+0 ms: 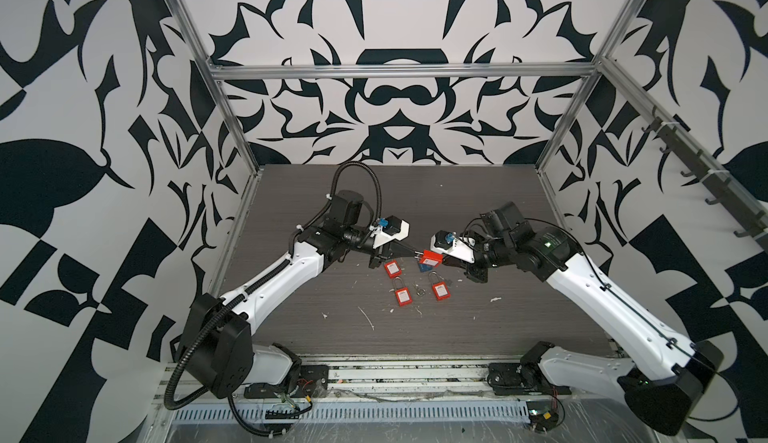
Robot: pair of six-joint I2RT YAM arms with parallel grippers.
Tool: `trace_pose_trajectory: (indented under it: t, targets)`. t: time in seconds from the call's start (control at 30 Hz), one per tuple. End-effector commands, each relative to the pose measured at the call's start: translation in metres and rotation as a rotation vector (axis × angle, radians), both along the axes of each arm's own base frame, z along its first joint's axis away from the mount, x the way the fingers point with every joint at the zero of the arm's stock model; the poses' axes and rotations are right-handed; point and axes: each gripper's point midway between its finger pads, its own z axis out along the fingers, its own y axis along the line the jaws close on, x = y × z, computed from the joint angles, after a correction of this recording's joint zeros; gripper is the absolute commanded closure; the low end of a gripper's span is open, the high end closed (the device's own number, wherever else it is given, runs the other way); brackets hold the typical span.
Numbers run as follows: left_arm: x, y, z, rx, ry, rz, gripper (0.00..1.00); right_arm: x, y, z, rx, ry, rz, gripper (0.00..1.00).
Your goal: Lock with the key
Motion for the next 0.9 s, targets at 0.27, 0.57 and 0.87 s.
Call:
trace_pose_trajectory:
  t: [0.27, 0.57, 0.87]
  targets:
    - [0.013, 0.013, 0.015, 0.001, -0.028, -0.038, 1.0, -0.012, -0.025, -0.027, 0.007, 0.065, -0.089, 1.0]
    - [0.017, 0.015, 0.012, 0.005, -0.057, -0.038, 1.0, -0.013, -0.036, -0.041, 0.002, 0.11, -0.12, 1.0]
    - [0.026, 0.012, 0.006, 0.019, -0.081, -0.019, 1.0, -0.004, -0.042, -0.044, -0.022, 0.13, -0.163, 1.0]
